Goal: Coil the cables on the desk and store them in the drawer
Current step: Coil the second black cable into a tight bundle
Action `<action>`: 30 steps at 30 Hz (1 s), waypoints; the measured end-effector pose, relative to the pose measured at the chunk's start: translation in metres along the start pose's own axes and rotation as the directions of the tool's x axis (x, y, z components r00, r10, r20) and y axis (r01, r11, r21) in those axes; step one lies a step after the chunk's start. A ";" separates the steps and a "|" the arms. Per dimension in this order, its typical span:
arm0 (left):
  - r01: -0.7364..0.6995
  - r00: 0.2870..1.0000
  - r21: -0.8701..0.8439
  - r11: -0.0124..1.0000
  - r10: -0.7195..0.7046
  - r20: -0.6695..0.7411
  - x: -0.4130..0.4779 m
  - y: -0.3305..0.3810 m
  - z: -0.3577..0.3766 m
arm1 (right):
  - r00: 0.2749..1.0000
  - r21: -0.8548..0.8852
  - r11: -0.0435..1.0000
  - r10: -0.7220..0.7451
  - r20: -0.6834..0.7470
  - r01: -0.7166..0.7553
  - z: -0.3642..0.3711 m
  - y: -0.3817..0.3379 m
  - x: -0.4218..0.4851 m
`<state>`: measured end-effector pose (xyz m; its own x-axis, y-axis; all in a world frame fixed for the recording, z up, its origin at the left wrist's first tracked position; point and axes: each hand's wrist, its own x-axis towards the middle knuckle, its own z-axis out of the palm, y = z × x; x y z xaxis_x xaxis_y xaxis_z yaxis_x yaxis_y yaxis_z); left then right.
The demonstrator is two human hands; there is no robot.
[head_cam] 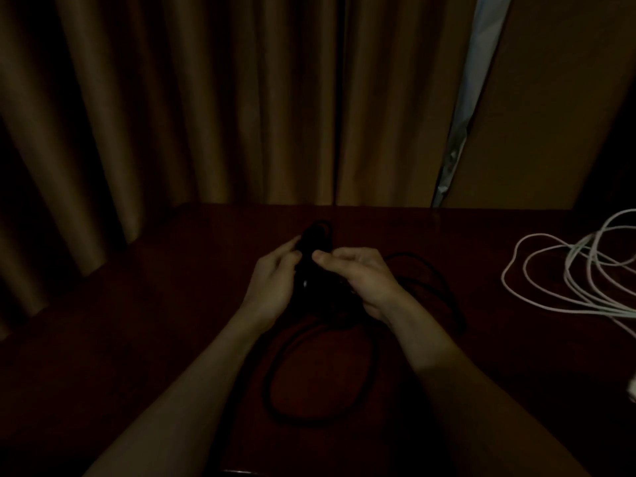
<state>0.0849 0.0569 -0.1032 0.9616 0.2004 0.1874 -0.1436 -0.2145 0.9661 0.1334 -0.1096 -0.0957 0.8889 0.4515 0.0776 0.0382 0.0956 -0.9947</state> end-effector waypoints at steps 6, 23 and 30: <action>-0.264 0.960 0.334 0.905 0.280 0.000 -0.001 -0.009 0.003 | 0.989 -0.111 0.992 -0.079 -0.122 0.066 0.005 0.005 0.006; 0.154 0.982 -0.441 0.884 -0.090 0.164 0.004 0.005 -0.015 | 0.997 -0.006 0.997 -0.075 0.035 0.075 -0.008 -0.002 0.002; 0.327 0.920 -0.612 0.720 -0.095 0.380 0.001 0.009 -0.014 | 0.990 -0.032 0.999 -0.023 0.139 0.027 -0.008 -0.006 0.001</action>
<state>0.0814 0.0687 -0.0918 0.9872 -0.1587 0.0130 0.0682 0.4957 0.8658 0.1383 -0.1171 -0.0901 0.8154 0.5685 0.1088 0.0770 0.0798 -0.9938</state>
